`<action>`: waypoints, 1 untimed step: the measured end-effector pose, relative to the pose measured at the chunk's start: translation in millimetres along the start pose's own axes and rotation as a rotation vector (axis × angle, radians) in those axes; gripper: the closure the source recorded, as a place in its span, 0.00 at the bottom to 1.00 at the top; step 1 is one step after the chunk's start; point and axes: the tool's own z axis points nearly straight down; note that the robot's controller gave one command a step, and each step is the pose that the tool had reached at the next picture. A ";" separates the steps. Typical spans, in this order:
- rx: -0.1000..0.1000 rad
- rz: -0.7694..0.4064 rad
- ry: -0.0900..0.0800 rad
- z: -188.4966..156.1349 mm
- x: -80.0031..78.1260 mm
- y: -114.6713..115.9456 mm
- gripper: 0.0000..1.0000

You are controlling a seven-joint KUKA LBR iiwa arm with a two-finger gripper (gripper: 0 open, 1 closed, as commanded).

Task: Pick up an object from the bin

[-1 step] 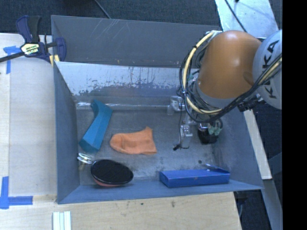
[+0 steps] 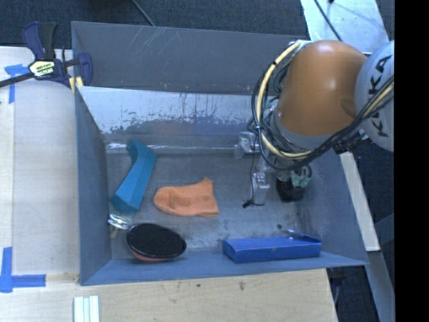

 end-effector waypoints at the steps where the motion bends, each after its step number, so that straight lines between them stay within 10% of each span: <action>1: 0.000 -0.025 -0.004 72.2 -2.8 47.0 0.00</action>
Offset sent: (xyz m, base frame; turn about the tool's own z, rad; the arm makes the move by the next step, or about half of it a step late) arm 0.0258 0.1105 -0.0608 -0.1138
